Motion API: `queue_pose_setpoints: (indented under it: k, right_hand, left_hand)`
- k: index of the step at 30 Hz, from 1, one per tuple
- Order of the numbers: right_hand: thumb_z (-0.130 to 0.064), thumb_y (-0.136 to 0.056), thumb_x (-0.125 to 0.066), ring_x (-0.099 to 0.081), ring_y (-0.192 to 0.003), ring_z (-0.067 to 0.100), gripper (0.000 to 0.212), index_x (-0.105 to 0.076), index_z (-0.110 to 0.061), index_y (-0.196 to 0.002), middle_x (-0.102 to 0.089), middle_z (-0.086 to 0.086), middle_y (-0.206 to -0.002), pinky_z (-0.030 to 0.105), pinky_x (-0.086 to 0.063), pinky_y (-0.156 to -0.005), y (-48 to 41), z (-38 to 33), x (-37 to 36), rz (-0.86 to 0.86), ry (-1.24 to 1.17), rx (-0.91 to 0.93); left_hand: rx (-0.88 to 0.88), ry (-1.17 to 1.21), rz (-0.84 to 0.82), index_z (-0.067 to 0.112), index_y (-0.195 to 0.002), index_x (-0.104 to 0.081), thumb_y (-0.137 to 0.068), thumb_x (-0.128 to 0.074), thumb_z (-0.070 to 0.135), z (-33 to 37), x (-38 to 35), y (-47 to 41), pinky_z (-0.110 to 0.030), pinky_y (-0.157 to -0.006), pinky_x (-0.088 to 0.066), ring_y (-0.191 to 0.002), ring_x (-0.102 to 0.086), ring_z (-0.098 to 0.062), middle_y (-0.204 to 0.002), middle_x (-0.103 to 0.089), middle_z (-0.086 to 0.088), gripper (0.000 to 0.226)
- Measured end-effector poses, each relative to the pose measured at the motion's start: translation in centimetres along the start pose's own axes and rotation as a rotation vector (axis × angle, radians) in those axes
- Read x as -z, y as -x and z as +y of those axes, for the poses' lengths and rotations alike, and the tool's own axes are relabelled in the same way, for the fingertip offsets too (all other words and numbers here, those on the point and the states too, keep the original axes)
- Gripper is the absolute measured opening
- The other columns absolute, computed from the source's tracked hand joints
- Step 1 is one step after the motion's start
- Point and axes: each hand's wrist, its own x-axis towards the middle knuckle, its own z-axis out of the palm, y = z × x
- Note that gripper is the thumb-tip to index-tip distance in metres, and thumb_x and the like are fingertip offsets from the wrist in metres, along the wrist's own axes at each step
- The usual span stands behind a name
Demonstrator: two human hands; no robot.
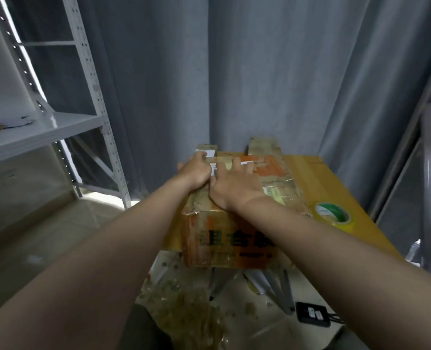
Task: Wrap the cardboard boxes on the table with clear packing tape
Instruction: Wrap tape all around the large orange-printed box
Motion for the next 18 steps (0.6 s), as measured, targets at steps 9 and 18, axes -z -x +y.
queue_pose_setpoints:
  k: [9,18]
  right_hand:
    - [-0.030,-0.106,-0.029,-0.043,-0.126,0.041,0.044,-0.046,-0.015,-0.143,-0.040,0.010,-0.146,0.048,-0.040,-0.089,-4.3,0.2,-0.7,0.131,0.223,0.031]
    - [-0.035,-0.108,-0.029,-0.047,-0.131,0.035,0.041,-0.049,-0.013,-0.137,-0.055,0.012,-0.141,0.048,-0.041,-0.098,-10.7,0.5,-1.5,0.104,0.162,-0.008]
  left_hand:
    - [-0.079,-0.124,-0.013,0.019,-0.150,-0.048,-0.106,-0.033,0.035,-0.9,-1.0,-4.1,-0.039,-0.104,-0.039,-0.129,-0.053,-0.036,-0.152,-0.038,-0.008,0.049]
    - [-0.108,-0.288,0.154,0.010,-0.131,-0.059,-0.109,-0.033,0.033,-0.9,-1.6,-7.4,-0.036,-0.084,-0.034,-0.121,-0.054,-0.043,-0.136,-0.052,-0.021,0.041]
